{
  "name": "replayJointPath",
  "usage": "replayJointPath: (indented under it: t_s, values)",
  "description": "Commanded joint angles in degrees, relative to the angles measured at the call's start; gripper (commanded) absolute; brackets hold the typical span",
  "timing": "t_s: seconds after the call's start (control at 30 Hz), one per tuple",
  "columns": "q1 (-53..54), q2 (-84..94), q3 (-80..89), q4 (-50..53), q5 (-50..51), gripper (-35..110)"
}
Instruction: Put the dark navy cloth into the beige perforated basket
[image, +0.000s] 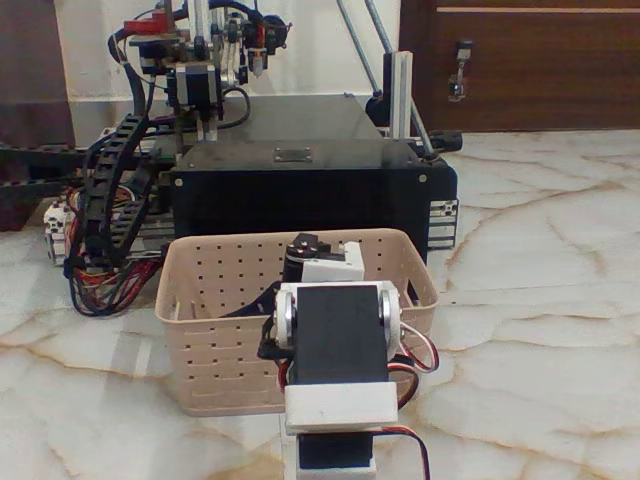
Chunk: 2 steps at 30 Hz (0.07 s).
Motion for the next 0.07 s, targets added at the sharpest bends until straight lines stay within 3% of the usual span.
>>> replayJointPath:
  t_s: [0.0,0.03]
  values:
    - [0.1,2.1,-0.1,-0.3,0.5,0]
    - [0.1,2.1,0.0,-0.4,0.6,0]
